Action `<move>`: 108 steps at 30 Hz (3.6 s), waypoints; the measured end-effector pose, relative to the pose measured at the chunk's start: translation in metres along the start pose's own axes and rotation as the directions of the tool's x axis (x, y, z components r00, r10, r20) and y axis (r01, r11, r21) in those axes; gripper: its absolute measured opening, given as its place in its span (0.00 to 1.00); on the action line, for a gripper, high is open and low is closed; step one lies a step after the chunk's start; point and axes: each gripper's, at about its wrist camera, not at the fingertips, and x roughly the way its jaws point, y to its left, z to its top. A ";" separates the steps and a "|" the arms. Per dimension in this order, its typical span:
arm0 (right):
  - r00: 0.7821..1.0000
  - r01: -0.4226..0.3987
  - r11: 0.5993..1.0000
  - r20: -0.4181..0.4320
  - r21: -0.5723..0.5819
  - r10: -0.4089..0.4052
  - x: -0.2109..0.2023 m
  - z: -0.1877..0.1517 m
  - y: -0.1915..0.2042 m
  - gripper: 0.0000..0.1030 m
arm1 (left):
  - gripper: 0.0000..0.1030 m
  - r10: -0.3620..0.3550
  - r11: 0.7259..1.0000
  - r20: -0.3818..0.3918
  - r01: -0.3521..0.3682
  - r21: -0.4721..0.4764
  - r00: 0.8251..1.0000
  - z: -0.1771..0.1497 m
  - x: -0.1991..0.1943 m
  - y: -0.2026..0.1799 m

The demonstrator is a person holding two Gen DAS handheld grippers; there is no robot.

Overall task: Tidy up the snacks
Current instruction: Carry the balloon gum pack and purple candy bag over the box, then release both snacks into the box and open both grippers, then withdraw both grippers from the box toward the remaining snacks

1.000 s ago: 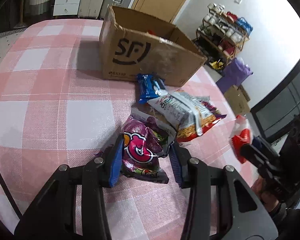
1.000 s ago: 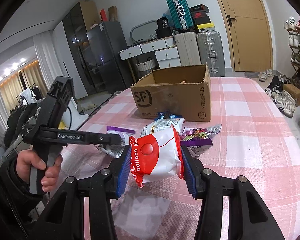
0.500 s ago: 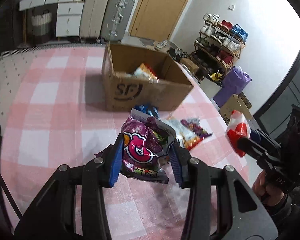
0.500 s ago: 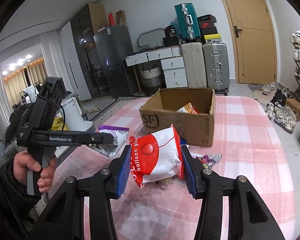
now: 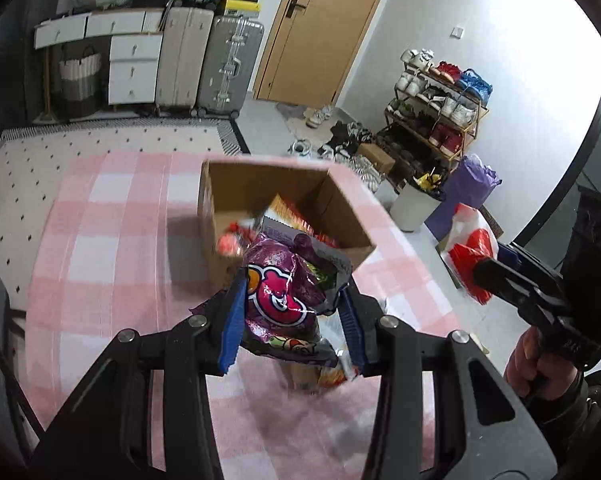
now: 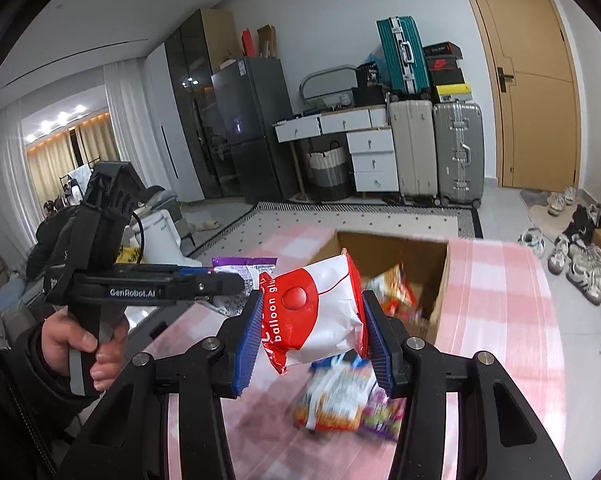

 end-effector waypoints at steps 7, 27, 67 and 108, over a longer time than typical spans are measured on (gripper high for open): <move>1.000 -0.011 1.000 0.016 -0.017 0.011 0.005 0.044 -0.011 0.47 | 0.38 0.023 0.999 0.037 -0.025 0.042 0.999 0.043 -0.015 -0.017; 1.000 0.013 0.999 -0.001 0.051 -0.013 0.063 0.130 -0.076 0.47 | 0.38 0.037 0.999 0.000 -0.037 0.026 0.999 0.146 0.036 -0.015; 0.990 0.060 0.992 -0.134 0.113 -0.045 0.158 0.065 -0.133 0.77 | 0.80 0.061 0.998 -0.162 -0.060 0.014 0.985 0.091 0.200 0.021; 0.991 0.123 0.982 0.041 0.140 -0.130 -0.024 -0.038 -0.040 0.97 | 0.99 0.173 0.983 -0.001 -0.172 0.057 0.985 -0.032 0.038 -0.056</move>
